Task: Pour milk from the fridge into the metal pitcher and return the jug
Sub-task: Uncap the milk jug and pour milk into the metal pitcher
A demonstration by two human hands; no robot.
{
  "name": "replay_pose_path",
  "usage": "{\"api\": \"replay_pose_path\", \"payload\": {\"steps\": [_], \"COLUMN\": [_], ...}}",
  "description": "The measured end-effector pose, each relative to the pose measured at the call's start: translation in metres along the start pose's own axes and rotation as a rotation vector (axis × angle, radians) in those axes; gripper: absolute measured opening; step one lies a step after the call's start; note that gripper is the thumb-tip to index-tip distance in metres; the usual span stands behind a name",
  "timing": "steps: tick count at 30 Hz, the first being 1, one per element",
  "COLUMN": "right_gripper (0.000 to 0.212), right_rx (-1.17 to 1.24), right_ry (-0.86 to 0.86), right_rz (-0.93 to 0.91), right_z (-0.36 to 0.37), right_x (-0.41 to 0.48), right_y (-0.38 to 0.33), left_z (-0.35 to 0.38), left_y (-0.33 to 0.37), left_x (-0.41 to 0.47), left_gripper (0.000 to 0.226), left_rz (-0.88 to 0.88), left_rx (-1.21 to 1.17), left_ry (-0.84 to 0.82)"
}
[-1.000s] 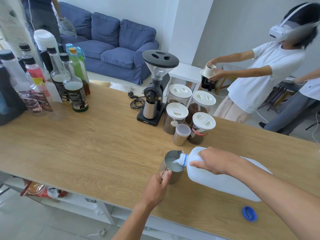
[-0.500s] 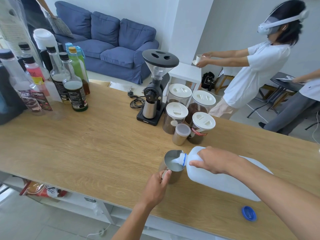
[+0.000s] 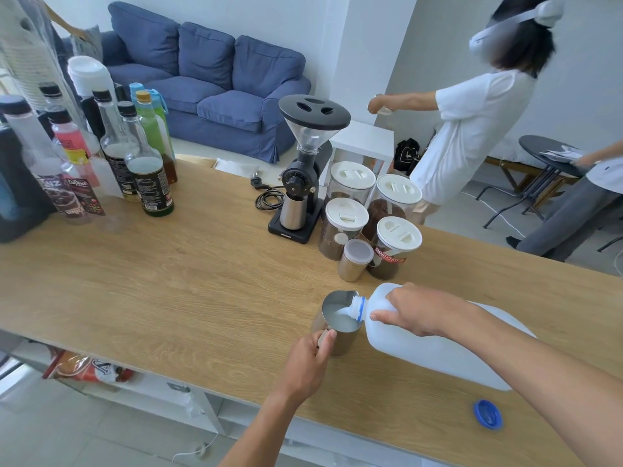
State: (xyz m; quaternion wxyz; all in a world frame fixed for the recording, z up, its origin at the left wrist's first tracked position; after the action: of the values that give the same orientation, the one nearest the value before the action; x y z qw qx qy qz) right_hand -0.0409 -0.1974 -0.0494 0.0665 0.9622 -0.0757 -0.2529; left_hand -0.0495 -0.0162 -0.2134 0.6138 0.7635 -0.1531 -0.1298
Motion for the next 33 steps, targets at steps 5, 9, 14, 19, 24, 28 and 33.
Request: {"api": "replay_pose_path", "payload": {"steps": [5,9,14,19,24,28,33], "right_gripper": [0.063,0.063,0.059,0.059,0.057,0.050,0.051], "right_rx": [-0.012,-0.014,-0.009,-0.014,-0.016,-0.018,-0.007], "right_ry": [-0.007,-0.005,-0.009,-0.013,-0.012,-0.016,-0.013], "right_rz": [0.006,0.001,0.011,0.011,0.011,0.010,0.012], "right_z": [-0.0007,-0.0002,0.0000,-0.0018,-0.0027,-0.0047,-0.0033], "right_x": [-0.0013,0.0014,0.0001,-0.0012,-0.0017,-0.0035,-0.0027], "right_y": [-0.0001,0.0001,0.0005,-0.0008,-0.0011,-0.0024,-0.0016], "left_z": [-0.0001,0.0000,0.0001,0.0000,-0.0002,0.0001,-0.0001], "left_y": [-0.0006,-0.0004,0.0001,0.0006,0.0014,0.0024,0.0018], "left_x": [-0.0006,0.0002,-0.0001,-0.0007,-0.0010,-0.0009,-0.0008], "left_gripper": [0.048,0.048,0.048,0.050,0.049,0.049,0.049], "left_rz": [0.001,-0.001,0.000,-0.006,0.002,0.006,0.007], "left_rx": [-0.005,-0.009,0.006,-0.008,-0.003,-0.011,-0.007], "left_ry": [0.001,0.000,0.001,0.001,0.003,0.002,-0.001]}}
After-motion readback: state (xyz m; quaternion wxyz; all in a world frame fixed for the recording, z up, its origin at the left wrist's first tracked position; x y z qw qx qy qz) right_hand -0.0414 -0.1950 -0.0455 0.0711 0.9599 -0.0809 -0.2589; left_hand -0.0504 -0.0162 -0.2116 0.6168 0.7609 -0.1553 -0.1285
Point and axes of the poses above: each hand's wrist, its own x-axis towards the middle knuckle, its own z-axis out of the palm, y = z × x, the point moved 2 cm from there along x, towards the middle knuckle, and after that the axes turned 5 degrees about z, right-handed, at the moved point
